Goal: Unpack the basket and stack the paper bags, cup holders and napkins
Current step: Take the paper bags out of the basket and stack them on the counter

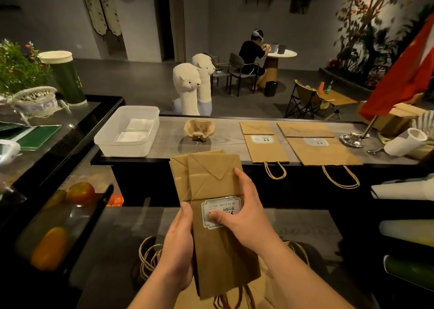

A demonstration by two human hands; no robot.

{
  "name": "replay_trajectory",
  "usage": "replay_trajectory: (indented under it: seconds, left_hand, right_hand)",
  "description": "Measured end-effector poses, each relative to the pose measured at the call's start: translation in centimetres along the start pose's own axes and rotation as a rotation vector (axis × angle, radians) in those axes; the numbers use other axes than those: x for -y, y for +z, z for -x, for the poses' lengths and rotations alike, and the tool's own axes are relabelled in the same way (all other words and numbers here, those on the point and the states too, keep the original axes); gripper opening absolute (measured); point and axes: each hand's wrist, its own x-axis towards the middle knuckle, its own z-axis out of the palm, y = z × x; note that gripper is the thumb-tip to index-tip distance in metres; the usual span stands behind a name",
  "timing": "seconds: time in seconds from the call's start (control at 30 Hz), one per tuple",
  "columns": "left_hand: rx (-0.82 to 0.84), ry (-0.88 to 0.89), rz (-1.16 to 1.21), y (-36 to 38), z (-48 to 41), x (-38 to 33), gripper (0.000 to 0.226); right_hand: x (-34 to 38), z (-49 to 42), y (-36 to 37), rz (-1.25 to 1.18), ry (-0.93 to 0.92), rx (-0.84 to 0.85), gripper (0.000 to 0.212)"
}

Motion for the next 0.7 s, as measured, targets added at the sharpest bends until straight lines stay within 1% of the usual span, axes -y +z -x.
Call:
replay_trajectory:
  seconds: [0.03,0.07,0.1,0.17,0.2,0.27,0.3,0.33,0.37,0.43,0.47,0.53,0.6,0.7]
  left_hand:
    - [0.072,0.051,-0.014,-0.4,0.6,-0.9,0.064]
    - [0.111,0.032,0.007,0.5,-0.7,-1.4,0.058]
    - [0.137,0.059,-0.060,0.9,-0.5,-1.9,0.049]
    - [0.127,0.076,-0.111,1.3,-0.5,-2.1,0.026]
    - [0.131,0.076,-0.106,0.8,-0.6,-1.8,0.020]
    - [0.124,0.039,-0.040,0.4,-1.0,-2.0,0.016]
    - [0.064,0.032,-0.007,0.2,-1.1,-2.2,0.015]
    - [0.018,0.048,0.043,0.0,-1.2,-2.5,0.014]
    - [-0.024,0.071,0.083,-0.5,-1.6,-2.4,0.014]
    - [-0.079,0.111,0.133,-1.2,-2.0,-2.5,0.023]
    - [-0.068,0.114,0.127,-1.4,-1.9,-2.7,0.031]
    - [-0.043,0.134,0.099,-2.2,-1.9,-2.7,0.040]
    - [-0.061,0.208,0.093,-3.3,-2.1,-2.9,0.046]
    - [-0.077,0.331,0.090,-6.2,-2.8,-3.6,0.063]
  right_hand:
    - [0.0,-0.1,-0.1,0.005,0.004,0.013,0.110]
    - [-0.1,0.0,0.0,0.007,0.002,0.031,0.110]
    - [-0.1,0.2,0.1,0.009,0.000,0.053,0.110]
    - [-0.4,0.3,0.4,-0.022,-0.008,0.100,0.107]
    - [-0.5,0.3,0.5,-0.086,0.011,0.107,0.101]
    - [-1.0,0.2,0.2,-0.257,0.095,0.075,0.086]
    - [-1.5,0.2,-0.1,-0.291,0.139,0.076,0.077]
    - [-2.0,0.4,-0.5,-0.275,0.180,0.120,0.065]
    - [-2.4,0.7,-0.7,-0.246,0.213,0.193,0.054]
    - [-3.3,1.6,-0.5,-0.184,0.239,0.316,0.041]
    - [-3.6,1.9,-0.1,-0.172,0.243,0.328,0.037]
    - [-3.8,1.9,0.5,-0.181,0.237,0.286,0.032]
    - [-3.8,1.3,0.8,-0.170,0.213,0.261,0.030]
    - [-3.9,0.5,0.4,-0.093,0.188,0.254,0.027]
